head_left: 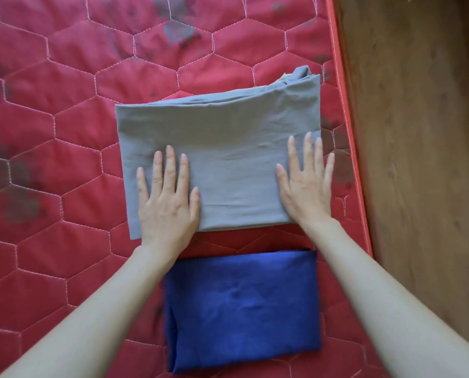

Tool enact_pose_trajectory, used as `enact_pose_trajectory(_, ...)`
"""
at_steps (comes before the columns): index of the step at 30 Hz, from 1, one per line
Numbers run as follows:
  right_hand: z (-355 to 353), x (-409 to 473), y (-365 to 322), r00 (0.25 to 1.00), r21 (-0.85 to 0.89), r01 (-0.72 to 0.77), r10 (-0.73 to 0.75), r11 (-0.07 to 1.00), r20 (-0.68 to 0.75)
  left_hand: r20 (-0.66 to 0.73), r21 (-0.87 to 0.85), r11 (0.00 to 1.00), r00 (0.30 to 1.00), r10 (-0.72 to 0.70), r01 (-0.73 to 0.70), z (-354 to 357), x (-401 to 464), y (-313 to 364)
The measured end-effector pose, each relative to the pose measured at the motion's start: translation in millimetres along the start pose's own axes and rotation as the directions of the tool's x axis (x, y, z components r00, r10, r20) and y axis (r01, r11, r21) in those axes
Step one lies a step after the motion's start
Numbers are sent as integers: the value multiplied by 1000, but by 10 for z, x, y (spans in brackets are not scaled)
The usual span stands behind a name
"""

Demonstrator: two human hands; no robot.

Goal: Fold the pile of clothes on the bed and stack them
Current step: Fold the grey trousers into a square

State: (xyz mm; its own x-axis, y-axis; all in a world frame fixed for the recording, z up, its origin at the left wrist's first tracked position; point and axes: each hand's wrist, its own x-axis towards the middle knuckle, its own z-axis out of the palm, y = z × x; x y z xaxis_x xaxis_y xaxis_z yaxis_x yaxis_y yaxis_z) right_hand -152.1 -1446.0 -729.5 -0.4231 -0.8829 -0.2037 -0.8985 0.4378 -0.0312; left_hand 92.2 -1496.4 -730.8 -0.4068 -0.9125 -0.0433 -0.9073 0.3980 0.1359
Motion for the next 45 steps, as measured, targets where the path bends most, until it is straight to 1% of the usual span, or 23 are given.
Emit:
enact_pose_trajectory(2,-39,119,-290,979,78,204,-202,976,-33,-54,23,990,988,142,-141,-6,223,176)
enact_pose_trajectory(4,-25,251,-628,937,126,350,-345,928,-59,-65,34,974,972,224,-222,15,489,303)
enact_pose_trajectory(6,14,387,-826,914,116,405,-401,907,-57,-32,25,980,979,200,-199,46,728,291)
enact_pose_trajectory(8,63,512,-750,913,52,407,-404,912,-48,-18,30,983,983,181,-180,78,878,117)
enact_pose_trajectory(9,86,557,-627,929,39,368,-366,929,-52,-23,47,981,982,187,-186,91,902,-11)
enact_pose_trajectory(10,104,590,-466,956,41,291,-288,956,-59,-31,64,981,982,188,-185,100,890,-158)
enact_pose_trajectory(12,150,606,-67,997,58,70,-67,996,-44,-34,55,989,990,137,-135,95,788,-466)
enact_pose_trajectory(14,158,562,305,989,105,-145,140,984,50,-9,8,998,998,64,-64,48,647,-696)
enact_pose_trajectory(15,139,525,438,976,112,-208,199,972,84,2,4,998,998,56,-56,13,591,-757)
enact_pose_trajectory(16,111,477,516,972,102,-227,219,969,79,7,15,998,998,65,-65,-27,549,-784)
enact_pose_trajectory(17,79,420,534,980,89,-197,195,976,32,0,31,996,997,79,-78,-72,513,-778)
enact_pose_trajectory(19,11,283,418,995,101,-51,59,994,-81,-35,49,993,994,105,-103,-126,408,-677)
enact_pose_trajectory(20,-4,200,329,995,119,32,-21,992,-94,-43,48,992,992,120,-118,-125,329,-605)
enact_pose_trajectory(22,38,36,169,992,125,130,-129,984,-9,5,29,992,992,124,-124,-82,169,-480)
enact_pose_trajectory(24,95,-63,109,986,86,124,-133,988,103,92,7,997,993,81,-82,-40,63,-398)
enact_pose_trajectory(27,34,-20,83,979,80,111,-122,991,161,139,-2,999,989,43,-43,-35,72,-388)
enact_pose_trajectory(29,-92,-7,44,971,95,90,-109,991,213,165,-2,998,985,58,-59,-82,95,-404)
enact_pose_trajectory(30,-162,-34,3,971,94,86,-105,992,214,168,1,998,984,65,-66,-135,92,-419)
enact_pose_trajectory(32,-314,-166,-138,978,93,116,-130,989,160,99,-29,997,992,77,-74,-321,24,-439)
enact_pose_trajectory(35,-526,-539,-486,968,122,236,-245,964,58,-109,-116,993,994,5,-18,-628,-226,-519)
enact_pose_trajectory(38,-648,-994,-965,942,157,334,-325,929,-82,-222,-93,996,975,-7,-14,-838,-641,-704)
enact_pose_trajectory(41,-688,-1469,-1518,918,155,387,-363,909,-161,-238,-56,998,971,4,-18,-953,-1192,-1032)
enact_pose_trajectory(45,-621,-2155,-2300,886,149,453,-425,879,-185,-211,-51,996,974,-86,77,-1065,-2024,-1661)
